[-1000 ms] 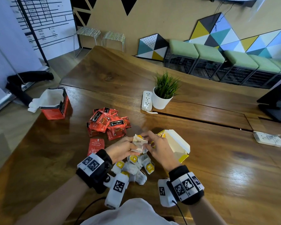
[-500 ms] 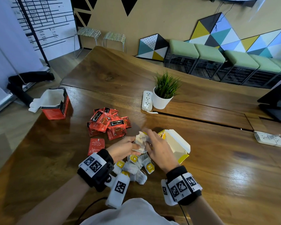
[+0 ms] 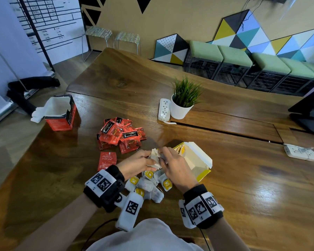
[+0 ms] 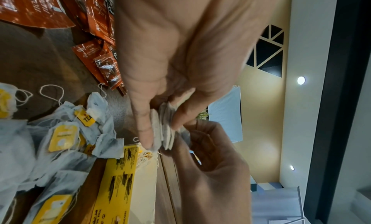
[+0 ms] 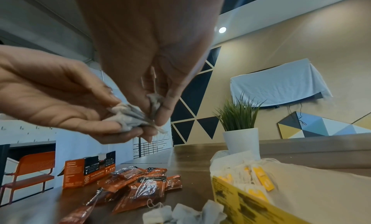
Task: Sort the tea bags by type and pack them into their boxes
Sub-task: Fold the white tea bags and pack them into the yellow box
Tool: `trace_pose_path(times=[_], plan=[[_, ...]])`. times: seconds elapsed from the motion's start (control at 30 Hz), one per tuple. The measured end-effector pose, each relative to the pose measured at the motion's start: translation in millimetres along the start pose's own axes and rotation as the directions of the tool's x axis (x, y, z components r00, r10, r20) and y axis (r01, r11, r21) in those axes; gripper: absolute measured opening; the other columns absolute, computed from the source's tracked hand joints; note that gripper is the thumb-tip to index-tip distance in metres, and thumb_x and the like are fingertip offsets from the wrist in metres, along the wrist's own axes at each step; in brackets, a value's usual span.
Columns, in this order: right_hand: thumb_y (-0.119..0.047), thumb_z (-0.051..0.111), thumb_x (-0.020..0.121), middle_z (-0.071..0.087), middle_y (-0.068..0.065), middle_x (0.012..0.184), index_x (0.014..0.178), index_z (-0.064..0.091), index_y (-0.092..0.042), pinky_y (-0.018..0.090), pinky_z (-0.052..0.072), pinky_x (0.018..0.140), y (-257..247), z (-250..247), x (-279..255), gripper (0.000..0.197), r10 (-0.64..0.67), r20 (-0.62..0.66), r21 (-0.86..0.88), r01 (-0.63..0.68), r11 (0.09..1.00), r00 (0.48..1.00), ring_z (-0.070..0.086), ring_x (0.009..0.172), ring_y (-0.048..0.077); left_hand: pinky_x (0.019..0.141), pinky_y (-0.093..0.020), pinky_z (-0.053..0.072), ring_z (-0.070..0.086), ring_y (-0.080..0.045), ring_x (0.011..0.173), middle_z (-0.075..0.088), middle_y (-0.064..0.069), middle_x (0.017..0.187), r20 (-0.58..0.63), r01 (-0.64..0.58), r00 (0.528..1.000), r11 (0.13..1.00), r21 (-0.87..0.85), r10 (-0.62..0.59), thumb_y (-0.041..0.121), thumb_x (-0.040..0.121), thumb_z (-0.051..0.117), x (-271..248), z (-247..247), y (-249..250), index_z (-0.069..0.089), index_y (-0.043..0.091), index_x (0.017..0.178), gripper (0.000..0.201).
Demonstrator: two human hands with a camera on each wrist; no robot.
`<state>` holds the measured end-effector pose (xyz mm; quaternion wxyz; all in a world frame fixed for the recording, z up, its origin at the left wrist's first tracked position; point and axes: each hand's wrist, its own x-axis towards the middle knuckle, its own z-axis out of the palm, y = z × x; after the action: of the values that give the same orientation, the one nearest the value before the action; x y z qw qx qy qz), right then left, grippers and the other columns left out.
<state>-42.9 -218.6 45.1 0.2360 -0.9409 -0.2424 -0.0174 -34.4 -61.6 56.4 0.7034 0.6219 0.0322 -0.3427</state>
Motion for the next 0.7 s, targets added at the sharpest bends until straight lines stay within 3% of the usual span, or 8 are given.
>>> trace_pose_path(times=[0.13, 0.2, 0.3, 0.4, 0.53, 0.6, 0.7], plan=[[-0.018, 0.050, 0.094, 0.059, 0.007, 0.083, 0.110, 0.046, -0.009, 0.026, 0.040, 0.055, -1.1, -7.1, 1.3, 0.019, 0.042, -0.121, 0.031, -0.039, 0.999, 0.992, 0.056, 0.068, 0.020, 0.092, -0.029, 0.047, 0.060, -0.016, 0.098, 0.060, -0.012, 0.109, -0.002, 0.004, 1.000, 0.999, -0.040, -0.004, -0.002, 0.095, 0.039, 1.6, 1.1, -0.4, 0.054, 0.003, 0.114, 0.024], [-0.017, 0.049, 0.094, 0.058, 0.008, 0.078, 0.107, 0.045, -0.006, 0.027, 0.039, 0.054, -3.6, -8.5, 2.1, 0.018, 0.036, -0.099, 0.061, -0.030, 0.998, 0.994, 0.052, 0.064, 0.018, 0.091, -0.029, 0.048, 0.060, -0.013, 0.098, 0.062, -0.008, 0.107, 0.013, 0.001, 1.000, 0.999, -0.048, -0.001, -0.001, 0.096, 0.039, 1.2, 2.4, 0.7, 0.056, 0.007, 0.111, 0.024], [-0.017, 0.048, 0.094, 0.054, 0.006, 0.080, 0.103, 0.044, -0.006, 0.032, 0.042, 0.060, -5.3, -5.3, -0.9, 0.015, 0.035, -0.025, 0.088, -0.032, 0.996, 0.999, 0.048, 0.070, 0.017, 0.093, -0.027, 0.049, 0.061, -0.013, 0.104, 0.062, -0.005, 0.113, 0.035, -0.024, 0.999, 1.000, -0.014, 0.024, 0.000, 0.097, 0.038, 0.3, 2.8, 1.5, 0.053, 0.007, 0.120, 0.029], [-0.015, 0.053, 0.091, 0.048, 0.000, 0.085, 0.107, 0.047, -0.007, 0.027, 0.040, 0.068, -3.1, -5.4, -2.6, 0.018, 0.059, 0.006, 0.117, -0.059, 0.991, 0.998, 0.043, 0.077, 0.012, 0.098, -0.031, 0.047, 0.058, -0.015, 0.109, 0.059, -0.009, 0.119, 0.037, -0.053, 0.998, 0.997, 0.058, 0.051, 0.000, 0.096, 0.039, -2.1, 2.1, -1.9, 0.048, 0.005, 0.128, 0.033], [-0.010, 0.053, 0.090, 0.057, 0.011, 0.092, 0.108, 0.051, -0.004, 0.031, 0.042, 0.074, -2.0, -6.4, -2.2, 0.019, 0.059, 0.036, 0.096, -0.063, 0.993, 0.998, 0.051, 0.083, 0.020, 0.101, -0.035, 0.046, 0.056, -0.019, 0.111, 0.057, -0.010, 0.117, 0.027, -0.069, 0.997, 0.995, 0.071, 0.067, -0.001, 0.096, 0.039, -3.5, 2.0, -5.5, 0.047, 0.003, 0.128, 0.034], [-0.010, 0.054, 0.089, 0.060, 0.012, 0.093, 0.106, 0.054, -0.004, 0.036, 0.047, 0.071, -2.7, -6.0, -2.2, 0.018, 0.065, 0.000, 0.078, -0.065, 0.995, 0.998, 0.056, 0.085, 0.026, 0.102, -0.036, 0.045, 0.056, -0.018, 0.109, 0.057, -0.008, 0.114, 0.030, -0.087, 0.996, 0.994, 0.065, 0.085, -0.001, 0.096, 0.039, -2.9, 2.6, -5.1, 0.048, 0.004, 0.128, 0.033], [-0.023, 0.052, 0.088, 0.063, 0.005, 0.101, 0.104, 0.059, -0.011, 0.033, 0.051, 0.066, -2.2, -6.8, -3.2, 0.021, 0.085, -0.143, 0.017, -0.084, 0.996, 0.986, 0.059, 0.093, 0.022, 0.096, -0.030, 0.048, 0.059, -0.013, 0.103, 0.059, -0.005, 0.114, 0.027, -0.106, 0.994, 0.992, 0.064, 0.105, 0.000, 0.097, 0.039, -1.4, 3.8, -5.0, 0.048, 0.008, 0.128, 0.033]])
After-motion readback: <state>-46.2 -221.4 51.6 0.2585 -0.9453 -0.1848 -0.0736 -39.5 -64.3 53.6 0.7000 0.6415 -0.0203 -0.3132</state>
